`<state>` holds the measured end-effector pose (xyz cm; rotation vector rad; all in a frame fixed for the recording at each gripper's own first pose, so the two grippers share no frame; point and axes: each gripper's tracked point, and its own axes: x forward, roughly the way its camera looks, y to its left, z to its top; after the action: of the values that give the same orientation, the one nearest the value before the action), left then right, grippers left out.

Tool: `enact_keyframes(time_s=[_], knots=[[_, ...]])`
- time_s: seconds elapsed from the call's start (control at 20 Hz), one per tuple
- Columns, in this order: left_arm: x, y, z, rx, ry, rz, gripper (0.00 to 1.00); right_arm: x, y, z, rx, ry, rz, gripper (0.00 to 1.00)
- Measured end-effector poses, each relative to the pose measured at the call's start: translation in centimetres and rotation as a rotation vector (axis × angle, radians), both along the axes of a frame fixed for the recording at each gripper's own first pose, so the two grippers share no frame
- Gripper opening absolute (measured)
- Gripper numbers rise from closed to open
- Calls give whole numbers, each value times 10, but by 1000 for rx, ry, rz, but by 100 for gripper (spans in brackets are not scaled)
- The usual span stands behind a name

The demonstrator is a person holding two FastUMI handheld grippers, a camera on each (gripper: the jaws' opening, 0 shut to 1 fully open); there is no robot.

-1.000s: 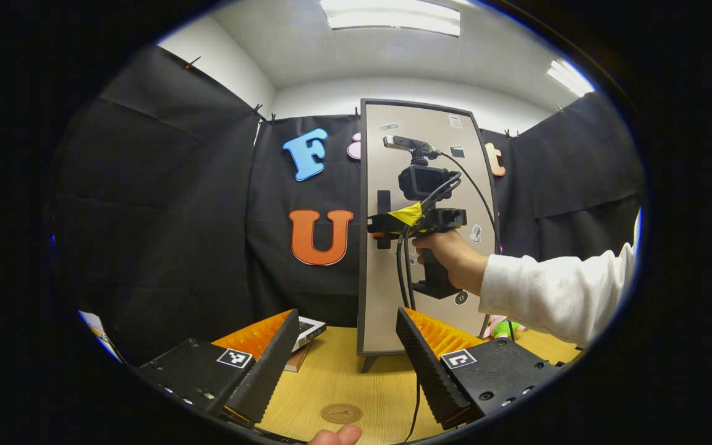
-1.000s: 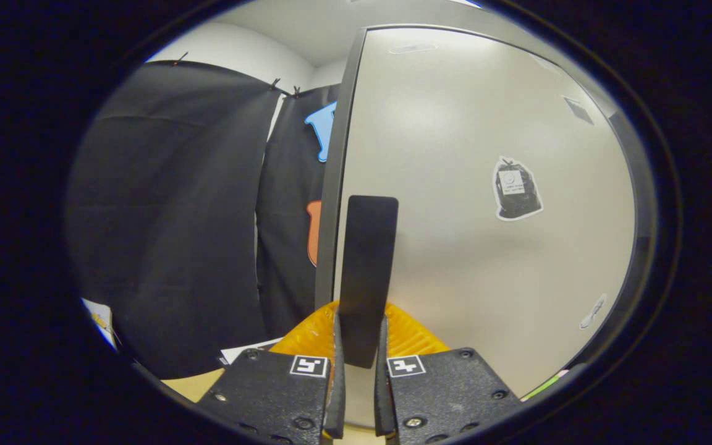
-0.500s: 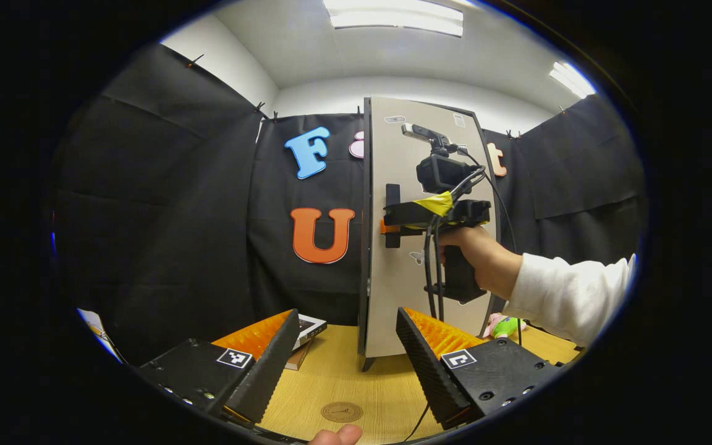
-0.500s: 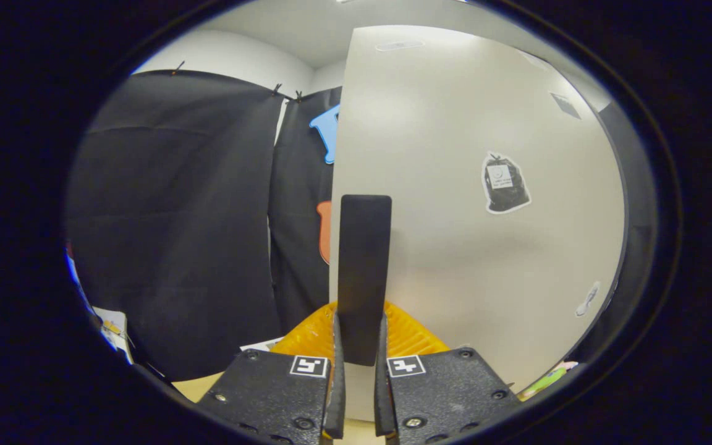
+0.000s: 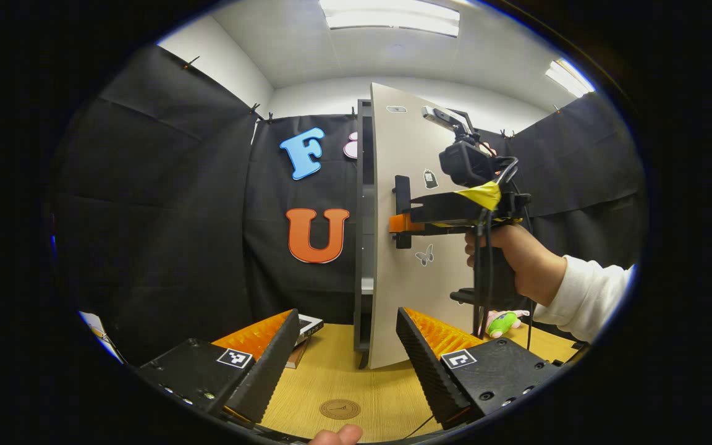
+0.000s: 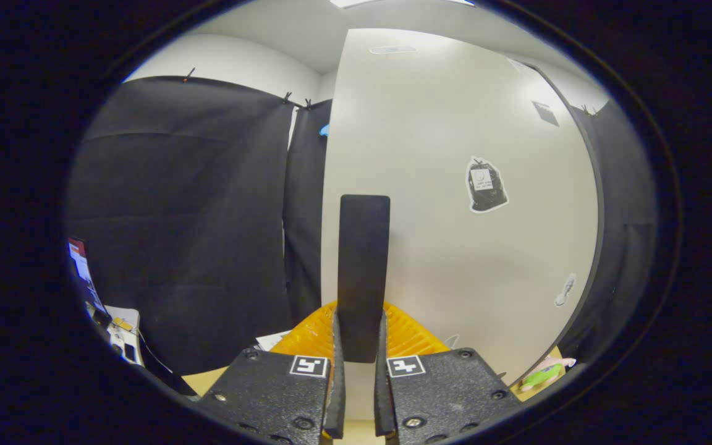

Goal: Open the cabinet door with the right hand, grasp the bottle in the cabinet with the left hand and place it on the coaster, then close the cabinet door with the right hand.

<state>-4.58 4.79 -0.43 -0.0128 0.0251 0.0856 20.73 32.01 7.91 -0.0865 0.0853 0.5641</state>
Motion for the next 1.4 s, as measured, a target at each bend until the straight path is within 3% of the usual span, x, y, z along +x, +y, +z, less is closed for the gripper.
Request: enact_keyframes(time_s=[0.85, 1.4], knots=[[-6, -36, 6, 7, -14, -64, 95, -27, -46, 5, -15, -6, -9, 22], [-2, -70, 3, -6, -16, -136, 95, -30, -79, 7, -37, -16, -124, 21]])
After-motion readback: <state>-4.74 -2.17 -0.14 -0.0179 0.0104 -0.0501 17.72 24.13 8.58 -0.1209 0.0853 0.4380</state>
